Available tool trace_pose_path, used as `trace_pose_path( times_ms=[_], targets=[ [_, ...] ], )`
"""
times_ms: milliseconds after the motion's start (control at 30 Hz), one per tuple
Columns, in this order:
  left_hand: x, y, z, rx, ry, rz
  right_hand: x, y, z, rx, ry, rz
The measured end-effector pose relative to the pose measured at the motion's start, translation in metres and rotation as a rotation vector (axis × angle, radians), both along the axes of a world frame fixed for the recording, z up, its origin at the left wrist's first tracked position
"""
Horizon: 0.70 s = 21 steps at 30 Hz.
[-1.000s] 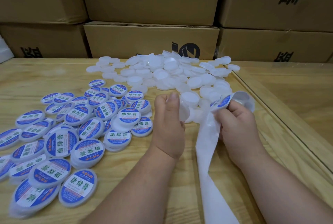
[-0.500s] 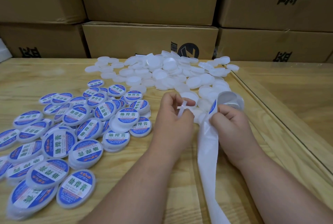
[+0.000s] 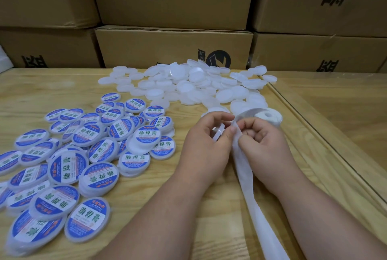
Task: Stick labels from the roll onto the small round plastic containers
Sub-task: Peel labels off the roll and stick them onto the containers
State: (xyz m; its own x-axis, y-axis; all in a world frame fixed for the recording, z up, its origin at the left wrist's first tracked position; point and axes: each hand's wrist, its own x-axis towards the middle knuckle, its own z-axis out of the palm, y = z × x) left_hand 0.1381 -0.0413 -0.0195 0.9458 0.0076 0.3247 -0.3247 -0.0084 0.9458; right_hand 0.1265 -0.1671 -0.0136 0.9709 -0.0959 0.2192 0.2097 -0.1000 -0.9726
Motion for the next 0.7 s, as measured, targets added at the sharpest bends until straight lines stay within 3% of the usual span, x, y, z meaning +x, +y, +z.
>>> trace_pose_path(
  times_ms=[400, 700],
  targets=[
    [0.0056, 0.0049, 0.0017, -0.185, 0.121, 0.247, 0.0007, -0.0039, -0.0001, 0.068, -0.019, -0.109],
    [0.0020, 0.0048, 0.0032, -0.190, 0.158, 0.192, 0.0028, -0.0008, -0.0017, -0.014, -0.226, -0.152]
  ],
)
